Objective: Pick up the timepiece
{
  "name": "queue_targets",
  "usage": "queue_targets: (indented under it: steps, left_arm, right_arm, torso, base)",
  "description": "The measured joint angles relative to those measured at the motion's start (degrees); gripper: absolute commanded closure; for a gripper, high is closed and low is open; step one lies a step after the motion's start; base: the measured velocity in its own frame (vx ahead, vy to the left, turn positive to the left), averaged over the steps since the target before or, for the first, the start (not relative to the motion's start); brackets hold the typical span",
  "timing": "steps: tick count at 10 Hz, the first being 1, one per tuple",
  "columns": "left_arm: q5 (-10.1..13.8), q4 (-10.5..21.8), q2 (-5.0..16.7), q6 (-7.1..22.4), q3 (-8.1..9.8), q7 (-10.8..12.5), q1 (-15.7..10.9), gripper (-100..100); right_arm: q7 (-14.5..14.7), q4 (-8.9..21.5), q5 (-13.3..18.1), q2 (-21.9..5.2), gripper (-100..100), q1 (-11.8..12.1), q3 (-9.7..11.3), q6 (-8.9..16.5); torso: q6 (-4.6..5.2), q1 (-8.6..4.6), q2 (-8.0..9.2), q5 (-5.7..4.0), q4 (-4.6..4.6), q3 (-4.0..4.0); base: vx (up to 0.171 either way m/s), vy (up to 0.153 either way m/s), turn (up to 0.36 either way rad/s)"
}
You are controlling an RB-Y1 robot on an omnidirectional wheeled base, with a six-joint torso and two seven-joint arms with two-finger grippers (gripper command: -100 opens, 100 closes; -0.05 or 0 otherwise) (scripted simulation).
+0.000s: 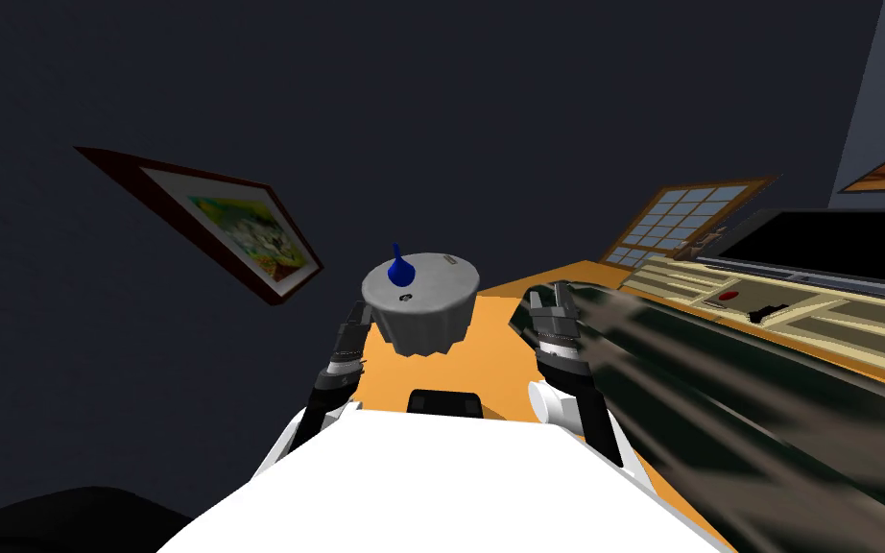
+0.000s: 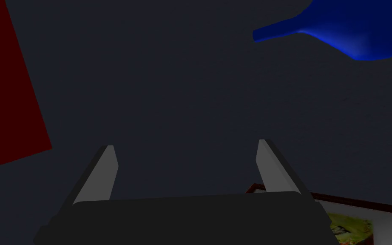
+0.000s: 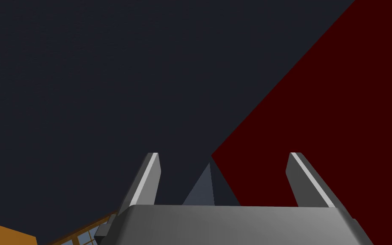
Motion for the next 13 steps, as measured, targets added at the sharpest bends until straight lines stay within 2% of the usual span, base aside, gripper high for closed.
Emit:
queue_targets:
  steps: [1, 2, 6, 7, 11, 13]
  left_arm:
    - [0.63, 0.07, 1.51, 0.17, 1.32, 0.1, 1.66, -100]
    - [0.8, 0.42, 2.01, 0.26, 1.73, 0.04, 2.77, -100]
    - [2.02, -0.11, 4.59, 0.41, 3.96, -0.63, 11.17, -100]
    - [2.8, -0.13, 5.68, 0.81, 5.35, -0.64, 13.14, -100]
    - [4.26, 1.73, 7.61, 0.77, 7.89, -1.22, 19.01, -100]
    - [4.73, 1.45, 8.13, 0.96, 8.63, -1.25, 21.65, -100]
  right_arm:
    - [0.0, 0.0, 0.0, 0.0, 0, 0.0, 0.0, 0.0]
    - [0.0, 0.0, 0.0, 0.0, 0, 0.0, 0.0, 0.0]
    - [0.0, 0.0, 0.0, 0.0, 0, 0.0, 0.0, 0.0]
    - [0.0, 0.0, 0.0, 0.0, 0, 0.0, 0.0, 0.0]
    - [0.0, 0.0, 0.0, 0.0, 0, 0.0, 0.0, 0.0]
    - [0.0, 0.0, 0.0, 0.0, 0, 0.01, -0.01, 0.0]
  torso:
    - [0.0, -0.05, 0.01, -0.01, 0.0, 0.0]
    - [0.0, -0.03, -0.04, -0.01, 0.0, -0.02]
    - [0.01, 0.0, -0.05, 0.0, -0.01, -0.03]
    - [0.02, -0.05, -0.04, -0.02, 0.0, -0.02]
    - [0.02, 0.04, -0.11, 0.0, -0.02, -0.06]
    - [0.0, 0.1, -0.09, 0.01, -0.01, -0.05]
  base:
    - [-0.01, -0.058, -0.016]
    - [-0.004, -0.051, -0.058]
    - [-0.003, -0.061, -0.085]
    - [-0.003, -0.051, -0.042]
    - [0.006, -0.041, -0.086]
    - [0.004, -0.03, -0.056]
